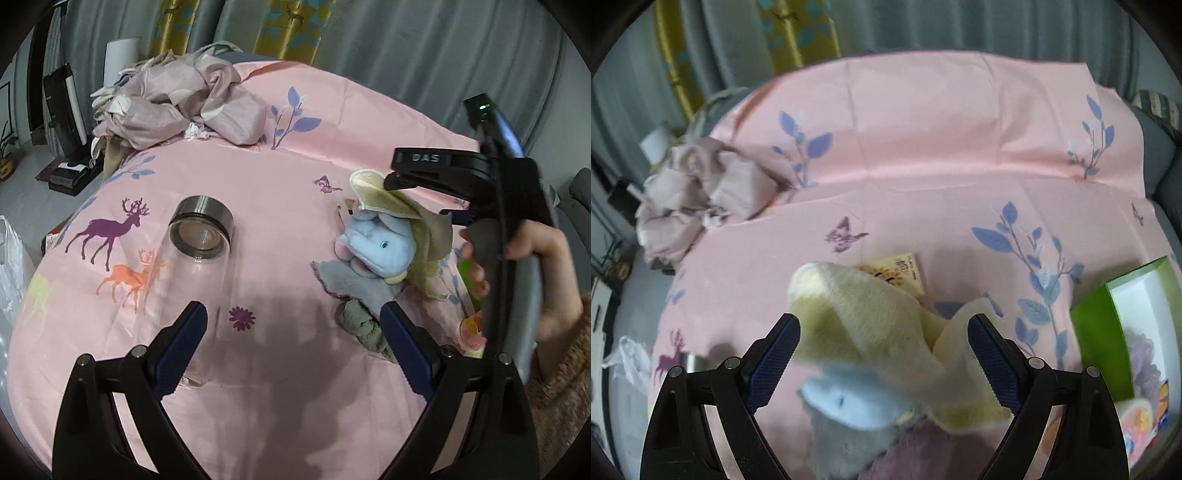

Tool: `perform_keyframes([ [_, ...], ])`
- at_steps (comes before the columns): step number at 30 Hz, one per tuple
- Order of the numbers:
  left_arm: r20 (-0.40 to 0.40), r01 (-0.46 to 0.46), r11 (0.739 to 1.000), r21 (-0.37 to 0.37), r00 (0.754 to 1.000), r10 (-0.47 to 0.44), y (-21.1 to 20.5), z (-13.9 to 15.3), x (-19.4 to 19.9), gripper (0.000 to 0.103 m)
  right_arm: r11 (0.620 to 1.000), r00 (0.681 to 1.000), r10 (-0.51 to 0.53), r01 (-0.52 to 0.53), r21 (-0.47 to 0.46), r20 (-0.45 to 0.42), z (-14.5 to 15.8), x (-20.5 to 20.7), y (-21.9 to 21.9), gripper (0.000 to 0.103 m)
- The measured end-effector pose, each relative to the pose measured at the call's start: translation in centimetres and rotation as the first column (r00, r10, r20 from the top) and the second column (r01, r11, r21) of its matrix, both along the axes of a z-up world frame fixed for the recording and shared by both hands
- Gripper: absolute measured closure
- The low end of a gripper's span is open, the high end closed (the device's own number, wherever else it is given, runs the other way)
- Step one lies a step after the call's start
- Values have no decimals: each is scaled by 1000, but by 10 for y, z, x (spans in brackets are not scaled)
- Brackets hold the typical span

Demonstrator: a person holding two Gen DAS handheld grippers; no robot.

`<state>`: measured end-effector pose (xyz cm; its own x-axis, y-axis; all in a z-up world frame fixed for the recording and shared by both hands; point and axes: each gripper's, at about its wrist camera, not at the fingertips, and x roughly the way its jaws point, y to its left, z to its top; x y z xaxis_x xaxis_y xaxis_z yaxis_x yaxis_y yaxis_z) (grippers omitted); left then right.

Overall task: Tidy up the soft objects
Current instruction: 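Close the right gripper on the cream knitted towel, then lift the towel with the right gripper while the left gripper grasps its other edge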

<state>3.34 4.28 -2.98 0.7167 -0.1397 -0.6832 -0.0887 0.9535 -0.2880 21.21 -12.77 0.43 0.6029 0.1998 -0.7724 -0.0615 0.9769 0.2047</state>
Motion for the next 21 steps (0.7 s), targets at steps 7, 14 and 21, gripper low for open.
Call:
perform_keyframes([
  [7, -11, 11, 1000, 14, 1000, -11, -6, -5, 3, 9, 986, 998, -23, 31, 162, -53, -26, 13, -24, 47],
  [14, -9, 24, 999, 44, 1000, -24, -13, -5, 1, 10, 981, 1000, -4, 1, 195, 15, -7, 1, -42, 89],
  [21, -7, -1, 999, 44, 1000, 2, -9, -5, 0, 10, 968, 983, 18, -63, 244, 185, 61, -46, -65, 89],
])
